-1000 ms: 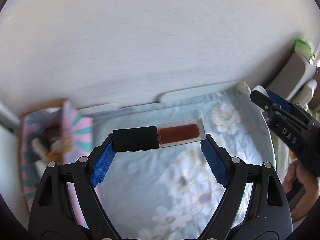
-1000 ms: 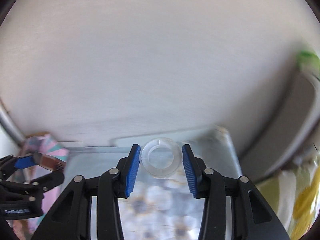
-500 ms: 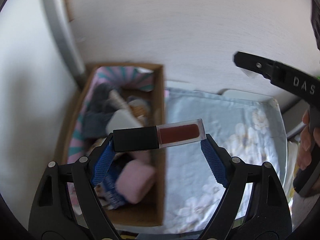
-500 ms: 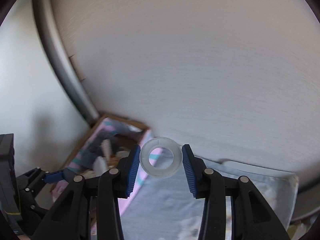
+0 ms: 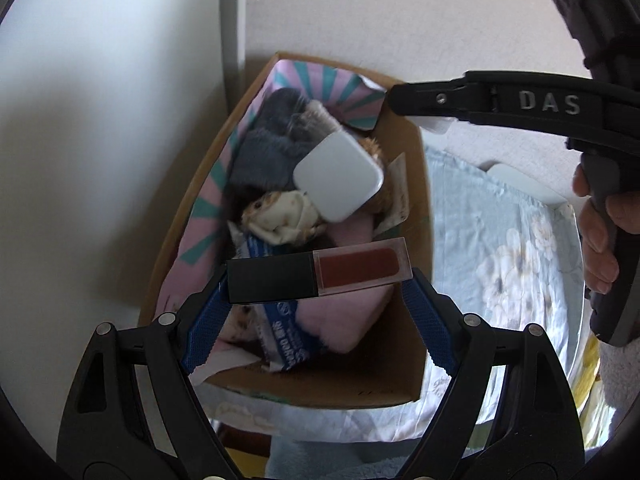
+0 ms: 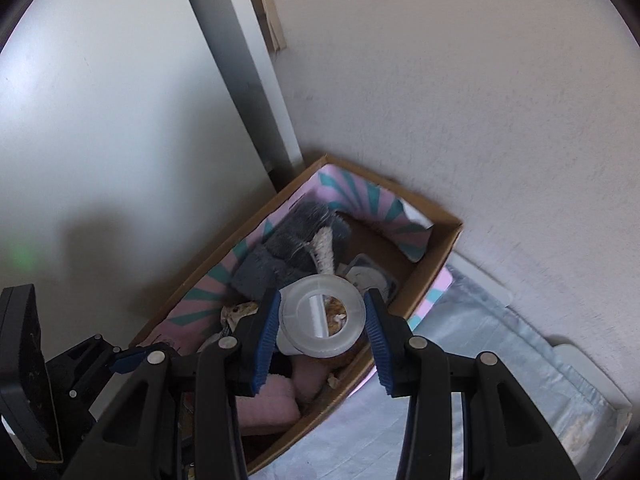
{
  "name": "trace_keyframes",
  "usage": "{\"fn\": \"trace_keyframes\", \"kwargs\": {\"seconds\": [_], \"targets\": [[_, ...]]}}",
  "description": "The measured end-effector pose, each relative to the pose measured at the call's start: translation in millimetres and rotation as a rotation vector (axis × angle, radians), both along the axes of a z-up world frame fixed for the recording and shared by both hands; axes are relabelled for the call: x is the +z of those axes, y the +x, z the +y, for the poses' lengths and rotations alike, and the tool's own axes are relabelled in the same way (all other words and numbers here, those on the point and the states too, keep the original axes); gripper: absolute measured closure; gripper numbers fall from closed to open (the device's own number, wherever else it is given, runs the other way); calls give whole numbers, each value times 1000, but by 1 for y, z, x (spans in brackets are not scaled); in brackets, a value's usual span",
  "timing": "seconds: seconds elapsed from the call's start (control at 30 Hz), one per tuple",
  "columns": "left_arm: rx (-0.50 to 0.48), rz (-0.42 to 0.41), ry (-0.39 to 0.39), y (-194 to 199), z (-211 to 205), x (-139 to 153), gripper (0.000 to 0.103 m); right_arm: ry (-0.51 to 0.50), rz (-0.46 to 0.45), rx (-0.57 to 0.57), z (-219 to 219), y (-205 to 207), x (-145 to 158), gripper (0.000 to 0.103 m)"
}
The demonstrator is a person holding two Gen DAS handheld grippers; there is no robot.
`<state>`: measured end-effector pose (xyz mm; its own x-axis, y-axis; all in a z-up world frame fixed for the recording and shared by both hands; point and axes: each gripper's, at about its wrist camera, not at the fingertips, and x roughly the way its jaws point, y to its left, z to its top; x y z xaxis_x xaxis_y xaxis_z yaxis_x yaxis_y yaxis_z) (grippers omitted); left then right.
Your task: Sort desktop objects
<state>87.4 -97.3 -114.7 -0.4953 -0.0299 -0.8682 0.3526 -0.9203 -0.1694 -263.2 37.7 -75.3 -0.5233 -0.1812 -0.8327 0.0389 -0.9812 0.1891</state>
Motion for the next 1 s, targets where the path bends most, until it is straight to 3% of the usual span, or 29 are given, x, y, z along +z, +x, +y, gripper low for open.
{"fn": "trace_keyframes", "kwargs": {"seconds": [0.33,0.37,0.4,0.43,0.5,0.6,1.0], "targets": [[4,-15,14,-1,-4,-11,19,13,-45,90,-30,-7,-16,63],[-2,-24,20,-2,-3,-11,18,10,-58,97,-32,-7,-18,52],[-6,-32,25,-4,-2,-12,7,9,-69,98,-33,-6,-21,28],[0,-40,17,-4,0,-11,0,8,-77,95,-33,-6,-24,18],[5,-49,-23,-5,3,-9,0,-17,-67,78,-31,-5,-27,2],[-1,-57,-39,-7,6,-9,0,-51,-60,55,-25,-6,-27,1],[-37,-30,-80,-10,21,0,0,-6,-6,-10,-17,14,14,1]]}}
